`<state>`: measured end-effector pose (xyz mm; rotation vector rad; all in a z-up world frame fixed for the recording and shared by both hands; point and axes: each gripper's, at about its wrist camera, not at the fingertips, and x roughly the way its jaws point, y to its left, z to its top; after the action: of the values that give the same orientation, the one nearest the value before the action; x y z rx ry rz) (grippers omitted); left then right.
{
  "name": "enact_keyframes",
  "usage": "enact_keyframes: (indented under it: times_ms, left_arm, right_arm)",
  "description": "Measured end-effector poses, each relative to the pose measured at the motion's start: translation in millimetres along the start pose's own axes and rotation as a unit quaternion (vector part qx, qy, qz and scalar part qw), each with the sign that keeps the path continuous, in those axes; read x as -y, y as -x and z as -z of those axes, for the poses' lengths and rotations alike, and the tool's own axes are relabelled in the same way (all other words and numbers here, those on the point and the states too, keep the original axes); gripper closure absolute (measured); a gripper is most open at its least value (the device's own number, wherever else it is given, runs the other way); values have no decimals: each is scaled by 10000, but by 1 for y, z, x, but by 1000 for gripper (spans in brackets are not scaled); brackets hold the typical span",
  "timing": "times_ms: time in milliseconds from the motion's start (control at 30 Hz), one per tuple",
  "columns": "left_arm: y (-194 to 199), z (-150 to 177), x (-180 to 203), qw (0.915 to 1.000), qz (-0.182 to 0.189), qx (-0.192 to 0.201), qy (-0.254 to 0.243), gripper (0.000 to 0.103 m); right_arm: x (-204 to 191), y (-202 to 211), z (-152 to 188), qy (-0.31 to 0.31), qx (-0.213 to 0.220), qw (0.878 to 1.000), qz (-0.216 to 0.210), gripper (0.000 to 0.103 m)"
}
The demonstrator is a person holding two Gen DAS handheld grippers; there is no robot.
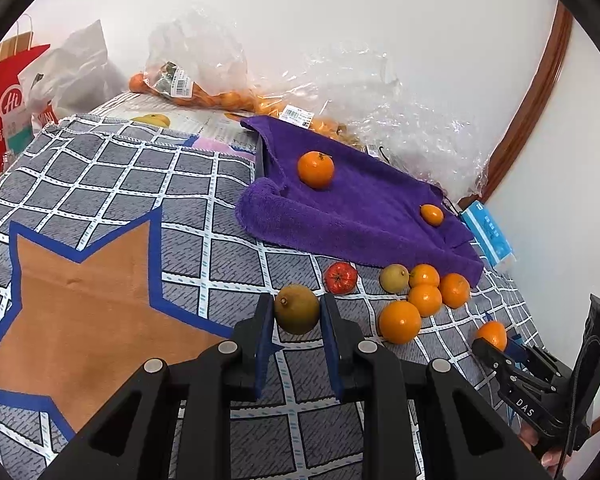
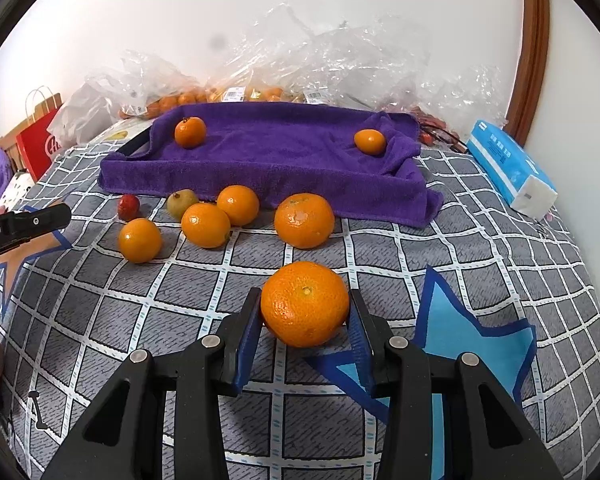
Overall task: Organize fruits
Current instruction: 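Lift and carry the tangerine and pear in both grippers toward the towel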
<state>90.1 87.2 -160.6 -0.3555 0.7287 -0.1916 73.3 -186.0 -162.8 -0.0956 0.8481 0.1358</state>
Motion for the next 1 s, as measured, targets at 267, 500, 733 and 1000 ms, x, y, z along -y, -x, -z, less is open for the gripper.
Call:
enact_keyframes:
  times_ms: [267, 500, 733, 1000]
  left_arm:
    - [3, 0, 1, 10000, -60, 46, 6, 81]
    - [20, -4, 20, 10000, 25, -12, 35, 81]
    - [44, -12, 48, 9993, -85, 161, -335, 81]
    - [52, -30, 65, 9988, -106, 344, -334, 81]
  right_arm:
    - [4, 7, 1, -138, 161, 9997, -122, 62]
    - [12, 26, 4, -370, 245, 9990, -19, 62]
    - [18, 51, -6, -499, 396, 9979, 60, 62]
    - [21, 52, -25, -493, 439, 9978, -68, 62]
